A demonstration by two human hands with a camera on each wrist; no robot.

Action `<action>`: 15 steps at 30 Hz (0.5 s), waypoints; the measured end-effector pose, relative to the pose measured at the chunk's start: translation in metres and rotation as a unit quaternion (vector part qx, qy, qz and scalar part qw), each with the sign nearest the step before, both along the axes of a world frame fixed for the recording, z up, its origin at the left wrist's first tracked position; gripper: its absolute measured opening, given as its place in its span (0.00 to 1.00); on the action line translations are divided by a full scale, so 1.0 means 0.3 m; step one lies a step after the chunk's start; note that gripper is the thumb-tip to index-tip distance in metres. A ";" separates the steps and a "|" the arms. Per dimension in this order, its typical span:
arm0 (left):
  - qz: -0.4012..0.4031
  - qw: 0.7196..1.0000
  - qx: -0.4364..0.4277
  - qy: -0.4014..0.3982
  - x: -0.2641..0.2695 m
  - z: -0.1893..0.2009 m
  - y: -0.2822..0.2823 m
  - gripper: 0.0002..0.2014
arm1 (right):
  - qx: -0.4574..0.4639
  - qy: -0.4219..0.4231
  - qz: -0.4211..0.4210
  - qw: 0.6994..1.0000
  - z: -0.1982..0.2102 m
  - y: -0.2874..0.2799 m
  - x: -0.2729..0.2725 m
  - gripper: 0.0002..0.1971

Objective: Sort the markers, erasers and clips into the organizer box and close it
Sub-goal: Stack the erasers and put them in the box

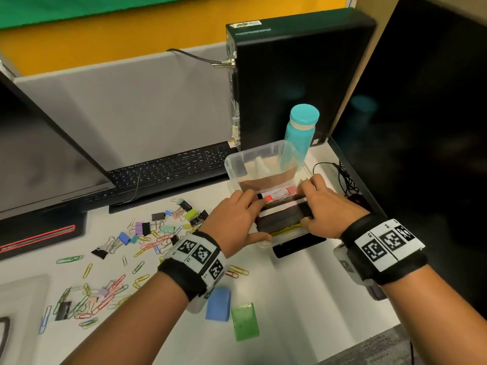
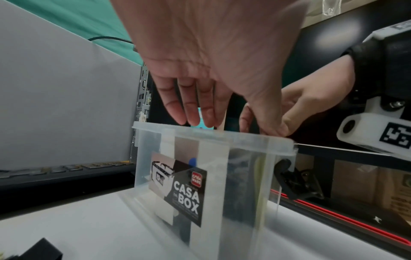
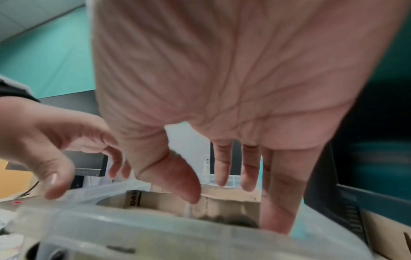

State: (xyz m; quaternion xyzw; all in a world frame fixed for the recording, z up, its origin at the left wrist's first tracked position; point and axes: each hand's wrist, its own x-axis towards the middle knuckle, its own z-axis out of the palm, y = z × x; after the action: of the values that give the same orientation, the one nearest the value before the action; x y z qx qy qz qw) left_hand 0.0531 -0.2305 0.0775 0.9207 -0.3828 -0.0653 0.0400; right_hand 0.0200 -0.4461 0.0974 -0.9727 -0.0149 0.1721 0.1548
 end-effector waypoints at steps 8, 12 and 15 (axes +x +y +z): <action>-0.061 0.997 0.050 -0.011 -0.048 -0.049 0.018 0.34 | -0.027 0.066 -0.005 0.997 -0.044 0.018 -0.005 0.17; -0.076 0.995 0.061 -0.021 -0.050 -0.033 0.007 0.32 | -0.052 0.046 -0.013 0.997 -0.047 0.025 -0.002 0.16; -0.082 0.992 0.097 -0.010 -0.055 -0.032 -0.017 0.33 | -0.110 0.054 -0.007 0.992 -0.056 0.050 -0.006 0.19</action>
State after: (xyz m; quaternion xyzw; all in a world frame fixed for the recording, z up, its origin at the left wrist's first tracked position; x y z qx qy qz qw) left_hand 0.0365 -0.2357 0.0679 0.8863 -0.4493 -0.0959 -0.0586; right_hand 0.0183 -0.4312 0.0806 -0.9733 0.0191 0.2237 0.0484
